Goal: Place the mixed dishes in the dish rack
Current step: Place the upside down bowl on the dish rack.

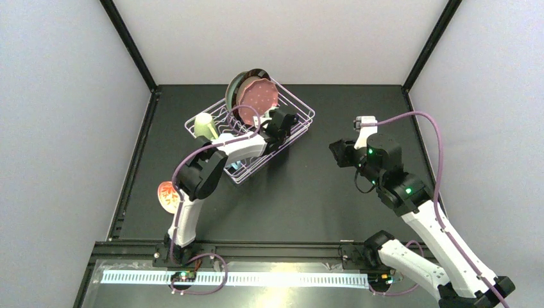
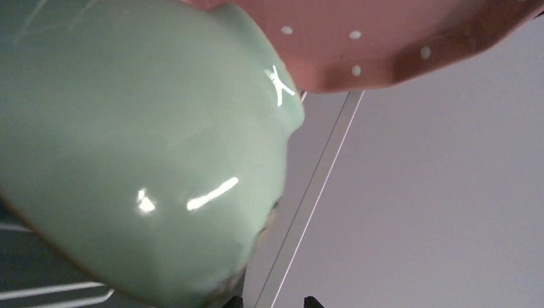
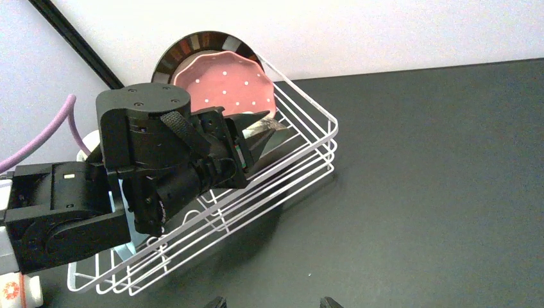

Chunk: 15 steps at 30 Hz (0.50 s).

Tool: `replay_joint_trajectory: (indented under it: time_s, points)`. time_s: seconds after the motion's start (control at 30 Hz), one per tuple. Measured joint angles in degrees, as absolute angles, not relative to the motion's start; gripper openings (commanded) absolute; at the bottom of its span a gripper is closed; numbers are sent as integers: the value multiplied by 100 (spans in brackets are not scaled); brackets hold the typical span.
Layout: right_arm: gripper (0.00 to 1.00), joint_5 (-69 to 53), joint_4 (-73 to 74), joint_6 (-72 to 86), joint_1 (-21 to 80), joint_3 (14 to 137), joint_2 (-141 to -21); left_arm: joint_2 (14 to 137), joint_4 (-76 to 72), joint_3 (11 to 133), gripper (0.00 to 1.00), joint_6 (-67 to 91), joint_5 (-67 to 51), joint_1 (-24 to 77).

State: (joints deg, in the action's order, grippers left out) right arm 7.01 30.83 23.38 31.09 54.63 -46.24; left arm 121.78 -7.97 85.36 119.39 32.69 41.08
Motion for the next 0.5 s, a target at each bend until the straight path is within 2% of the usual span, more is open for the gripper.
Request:
replay_joint_trajectory:
  time_s: [0.5]
  points:
    - [85, 707, 3579, 2735, 3109, 5647, -4453, 11319, -224, 8381, 52, 11939, 2692, 4136]
